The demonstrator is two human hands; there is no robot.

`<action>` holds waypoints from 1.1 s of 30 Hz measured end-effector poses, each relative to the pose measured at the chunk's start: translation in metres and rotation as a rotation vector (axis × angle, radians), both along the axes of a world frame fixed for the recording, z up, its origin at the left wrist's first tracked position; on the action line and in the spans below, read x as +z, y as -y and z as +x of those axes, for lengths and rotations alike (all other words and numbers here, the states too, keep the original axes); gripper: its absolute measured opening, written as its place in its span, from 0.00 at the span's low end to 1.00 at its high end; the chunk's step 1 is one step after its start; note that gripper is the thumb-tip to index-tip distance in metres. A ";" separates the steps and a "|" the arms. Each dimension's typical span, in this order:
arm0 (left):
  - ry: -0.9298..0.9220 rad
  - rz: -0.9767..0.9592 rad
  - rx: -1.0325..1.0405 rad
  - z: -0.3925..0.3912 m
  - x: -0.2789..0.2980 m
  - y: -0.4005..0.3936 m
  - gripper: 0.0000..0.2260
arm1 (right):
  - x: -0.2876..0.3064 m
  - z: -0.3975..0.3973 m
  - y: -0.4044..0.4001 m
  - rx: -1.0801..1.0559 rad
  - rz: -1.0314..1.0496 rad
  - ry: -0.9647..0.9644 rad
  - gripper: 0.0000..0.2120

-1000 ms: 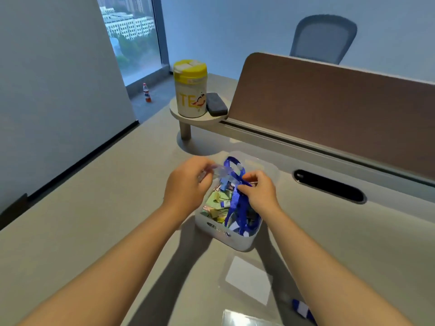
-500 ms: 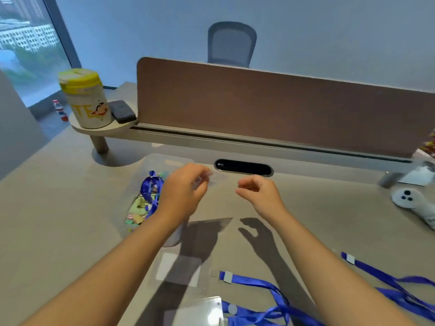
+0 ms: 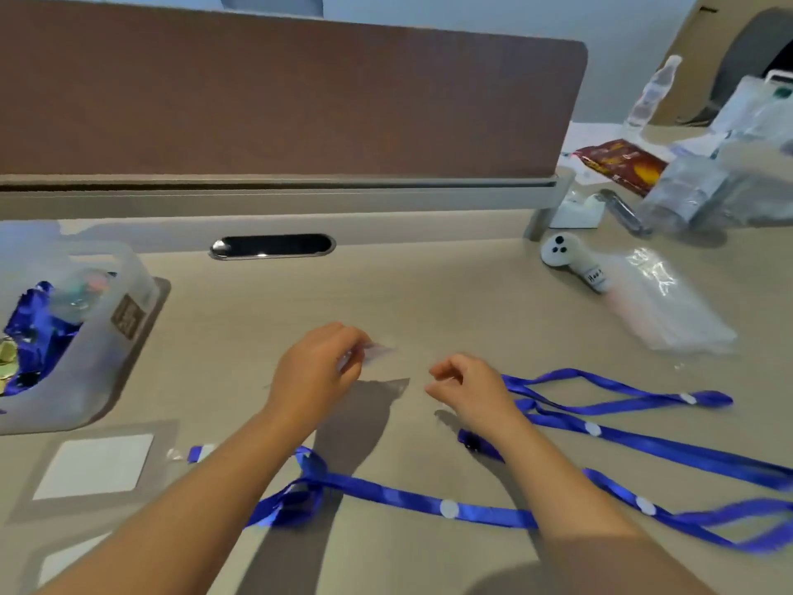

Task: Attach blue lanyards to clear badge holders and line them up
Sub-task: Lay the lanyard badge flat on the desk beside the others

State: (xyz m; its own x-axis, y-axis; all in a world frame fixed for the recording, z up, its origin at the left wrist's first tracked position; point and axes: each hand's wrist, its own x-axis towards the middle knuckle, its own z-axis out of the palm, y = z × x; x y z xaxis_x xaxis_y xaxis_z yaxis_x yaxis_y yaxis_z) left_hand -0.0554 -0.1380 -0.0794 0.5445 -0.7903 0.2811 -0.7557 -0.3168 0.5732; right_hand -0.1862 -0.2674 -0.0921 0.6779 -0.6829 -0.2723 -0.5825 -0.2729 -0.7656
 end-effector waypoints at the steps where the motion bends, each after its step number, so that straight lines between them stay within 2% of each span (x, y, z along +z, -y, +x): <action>1: -0.018 -0.009 -0.005 -0.007 -0.006 0.004 0.10 | -0.007 -0.010 0.001 0.016 -0.012 -0.039 0.12; 4: -0.039 0.006 -0.009 -0.024 -0.021 0.011 0.11 | -0.030 -0.032 -0.001 0.052 -0.067 -0.166 0.10; 8: -0.009 0.041 -0.007 -0.037 -0.028 0.014 0.15 | -0.045 -0.044 -0.005 0.117 -0.200 -0.318 0.16; 11: 0.022 0.045 0.019 -0.041 -0.028 0.014 0.06 | -0.046 -0.043 -0.004 0.124 -0.197 -0.341 0.11; 15: 0.034 0.035 0.018 -0.044 -0.028 0.011 0.04 | -0.044 -0.041 -0.005 0.132 -0.195 -0.324 0.04; 19: 0.032 0.026 0.041 -0.044 -0.025 0.009 0.04 | -0.038 -0.033 -0.008 0.055 -0.122 -0.177 0.12; 24: 0.001 -0.033 0.108 -0.033 -0.012 0.007 0.05 | -0.015 -0.008 -0.013 -0.005 0.074 0.141 0.07; 29: -0.064 -0.156 0.146 -0.021 -0.012 0.003 0.03 | -0.003 0.014 -0.029 0.038 0.031 0.296 0.08; 32: -0.081 -0.230 0.138 -0.019 -0.019 -0.008 0.04 | -0.002 0.018 -0.045 0.015 0.033 0.346 0.05; 33: -0.080 -0.254 0.130 -0.020 -0.021 -0.014 0.04 | -0.002 0.019 -0.052 -0.007 0.033 0.367 0.06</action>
